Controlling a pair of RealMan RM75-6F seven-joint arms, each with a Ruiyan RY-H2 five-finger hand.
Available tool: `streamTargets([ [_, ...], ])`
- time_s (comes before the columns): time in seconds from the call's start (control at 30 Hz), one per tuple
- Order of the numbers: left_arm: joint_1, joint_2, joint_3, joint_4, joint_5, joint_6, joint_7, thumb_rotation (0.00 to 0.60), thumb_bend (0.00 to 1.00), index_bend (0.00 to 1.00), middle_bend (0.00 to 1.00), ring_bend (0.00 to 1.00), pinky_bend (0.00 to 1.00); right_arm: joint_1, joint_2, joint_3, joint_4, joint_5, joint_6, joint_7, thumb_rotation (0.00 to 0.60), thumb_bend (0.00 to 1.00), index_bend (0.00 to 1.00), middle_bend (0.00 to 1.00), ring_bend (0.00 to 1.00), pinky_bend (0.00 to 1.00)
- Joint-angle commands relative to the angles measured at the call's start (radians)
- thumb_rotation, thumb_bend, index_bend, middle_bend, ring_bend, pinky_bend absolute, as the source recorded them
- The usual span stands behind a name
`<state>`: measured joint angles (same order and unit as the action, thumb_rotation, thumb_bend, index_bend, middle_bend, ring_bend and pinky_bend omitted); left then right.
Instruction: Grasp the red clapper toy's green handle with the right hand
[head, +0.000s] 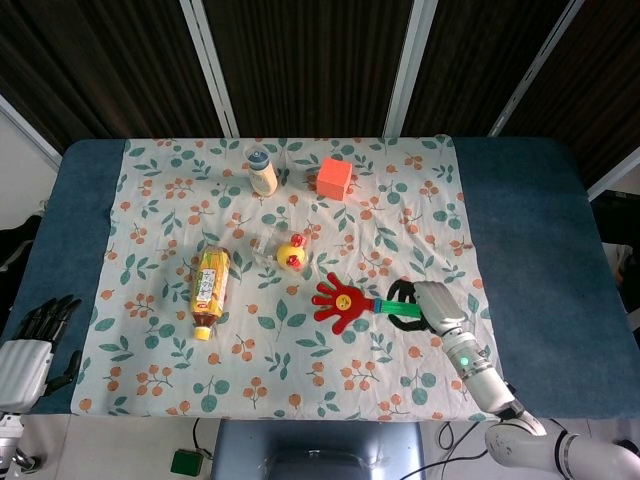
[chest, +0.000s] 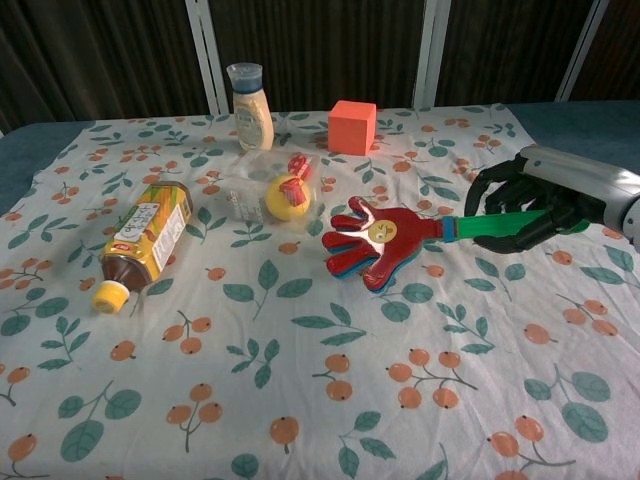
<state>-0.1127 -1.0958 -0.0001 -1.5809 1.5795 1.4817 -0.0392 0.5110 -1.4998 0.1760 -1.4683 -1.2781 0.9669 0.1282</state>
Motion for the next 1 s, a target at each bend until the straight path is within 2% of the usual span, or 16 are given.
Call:
streamTargets([
  [0.03,0.001,0.000,0.001,0.000,0.002,0.002,0.000,0.600,0.47,0.00,0.03,0.03,0.12,0.015,0.009,-0.010,-0.001,0.027,-0.020,-0.052,0.600,0.52,0.85,0.78,0.75,1.00],
  [0.43,0.000,0.000,-0.001,0.001,-0.001,0.001,-0.003,0.600,0.47,0.00,0.03,0.03,0.12,0.039,-0.043,-0.013,0.090,0.077,-0.015,-0.182,0.600,0.53,0.83,0.78,0.72,0.99],
  [0.57,-0.001,0.001,0.000,0.001,0.000,-0.001,-0.004,0.600,0.47,0.00,0.03,0.03,0.12,0.041,-0.058,-0.021,0.125,0.067,-0.012,-0.183,0.600,0.52,0.69,0.72,0.63,0.94],
  [0.67,-0.001,0.001,0.000,0.001,0.000,-0.001,-0.004,0.600,0.47,0.00,0.03,0.03,0.12,0.047,-0.060,-0.025,0.142,0.069,-0.034,-0.172,0.600,0.52,0.53,0.60,0.52,0.84],
  [0.73,-0.001,0.001,0.000,0.000,-0.002,-0.002,-0.005,0.600,0.47,0.00,0.03,0.03,0.12,0.054,-0.042,-0.030,0.137,0.074,-0.069,-0.161,0.600,0.47,0.32,0.46,0.40,0.71],
  [0.8,0.000,0.002,-0.001,0.000,-0.004,-0.001,-0.006,0.600,0.47,0.00,0.03,0.03,0.12,0.054,-0.021,-0.029,0.123,0.073,-0.076,-0.149,0.600,0.42,0.16,0.34,0.29,0.59],
  [0.87,0.001,0.003,-0.001,0.000,-0.003,0.001,-0.008,0.600,0.47,0.00,0.03,0.03,0.12,0.046,-0.005,-0.027,0.111,0.055,-0.054,-0.128,0.600,0.39,0.09,0.27,0.22,0.53],
  [1.0,0.000,0.004,-0.001,-0.001,-0.003,0.000,-0.010,0.600,0.47,0.00,0.03,0.03,0.12,0.024,0.055,-0.035,0.067,0.016,-0.021,-0.090,0.600,0.37,0.05,0.22,0.17,0.45],
])
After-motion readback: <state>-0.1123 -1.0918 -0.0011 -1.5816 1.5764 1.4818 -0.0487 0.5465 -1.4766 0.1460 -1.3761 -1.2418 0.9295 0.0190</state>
